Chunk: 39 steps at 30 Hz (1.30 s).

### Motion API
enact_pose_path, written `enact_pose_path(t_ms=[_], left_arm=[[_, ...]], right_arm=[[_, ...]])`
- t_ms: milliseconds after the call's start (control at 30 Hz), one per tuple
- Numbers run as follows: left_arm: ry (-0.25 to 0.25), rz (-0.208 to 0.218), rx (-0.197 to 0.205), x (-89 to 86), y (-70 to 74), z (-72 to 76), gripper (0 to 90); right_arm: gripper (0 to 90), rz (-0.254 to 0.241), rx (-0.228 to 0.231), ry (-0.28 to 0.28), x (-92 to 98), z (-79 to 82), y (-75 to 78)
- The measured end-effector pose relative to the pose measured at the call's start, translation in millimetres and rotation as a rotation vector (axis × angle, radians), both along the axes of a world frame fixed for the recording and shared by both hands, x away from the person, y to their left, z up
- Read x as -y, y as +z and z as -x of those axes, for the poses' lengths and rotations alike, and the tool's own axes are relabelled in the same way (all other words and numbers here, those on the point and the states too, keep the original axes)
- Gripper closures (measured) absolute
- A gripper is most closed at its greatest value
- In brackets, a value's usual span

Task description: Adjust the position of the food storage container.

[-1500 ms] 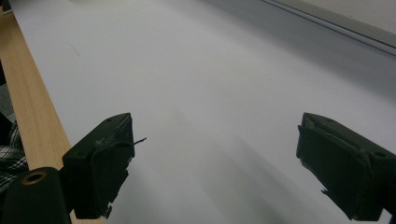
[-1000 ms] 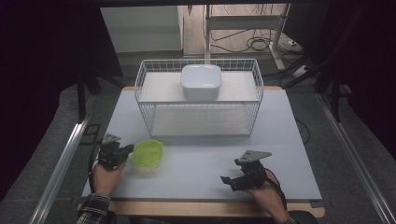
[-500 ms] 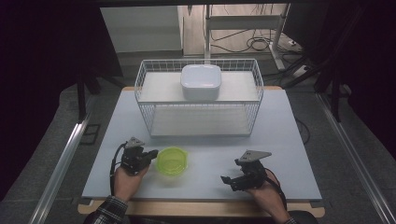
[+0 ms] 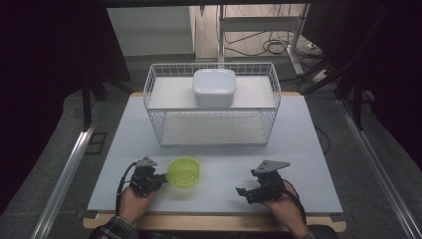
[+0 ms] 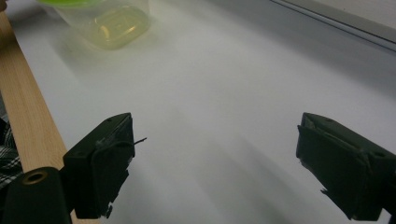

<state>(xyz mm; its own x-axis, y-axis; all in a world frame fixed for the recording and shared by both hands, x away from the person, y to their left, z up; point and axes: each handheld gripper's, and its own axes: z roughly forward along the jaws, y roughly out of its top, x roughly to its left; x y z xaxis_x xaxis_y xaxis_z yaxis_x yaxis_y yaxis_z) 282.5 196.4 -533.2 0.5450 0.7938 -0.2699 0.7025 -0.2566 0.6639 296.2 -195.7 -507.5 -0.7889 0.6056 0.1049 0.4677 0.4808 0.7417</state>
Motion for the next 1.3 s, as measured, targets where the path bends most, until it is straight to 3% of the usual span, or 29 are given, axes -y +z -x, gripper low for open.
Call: enact_pose_path(t_ms=[167, 667, 833, 967, 1067, 1233, 1267, 1300], left_arm=[[-0.036, 0.023, -0.010, 10.3, -1.6, -2.6, 89.9], [-0.153, -0.014, 0.005, 55.3, -2.7, 1.8, 89.1], [-0.178, -0.066, 0.042, 73.4, -1.0, 1.1, 88.2], [-0.159, -0.109, 0.068, 69.1, 2.0, 3.4, 83.2], [-0.125, -0.130, 0.105, 57.5, 8.3, 8.4, 73.6], [-0.093, -0.143, 0.185, 39.3, 20.6, 23.5, 48.5], [-0.091, -0.135, 0.203, 34.0, 22.0, 29.1, 39.6], [-0.091, -0.135, 0.203, 34.0, 22.0, 29.1, 34.6]], right_arm=[[12.1, 0.000, -0.003, -0.001, -0.2, -0.3, -0.5], [12.0, 0.008, 0.000, 0.004, -1.3, -0.5, -1.7], [12.0, 0.009, -0.001, 0.005, -1.1, -0.5, -1.8], [12.0, 0.004, -0.004, 0.002, -0.3, -0.5, -1.3], [11.9, 0.002, -0.004, 0.002, -0.2, -0.4, -1.1], [11.8, -0.007, -0.010, -0.001, 0.1, -0.5, -0.8], [11.7, -0.015, -0.010, 0.000, 0.2, -0.1, 0.1], [11.7, -0.015, -0.010, 0.000, 0.2, -0.1, 0.1]])
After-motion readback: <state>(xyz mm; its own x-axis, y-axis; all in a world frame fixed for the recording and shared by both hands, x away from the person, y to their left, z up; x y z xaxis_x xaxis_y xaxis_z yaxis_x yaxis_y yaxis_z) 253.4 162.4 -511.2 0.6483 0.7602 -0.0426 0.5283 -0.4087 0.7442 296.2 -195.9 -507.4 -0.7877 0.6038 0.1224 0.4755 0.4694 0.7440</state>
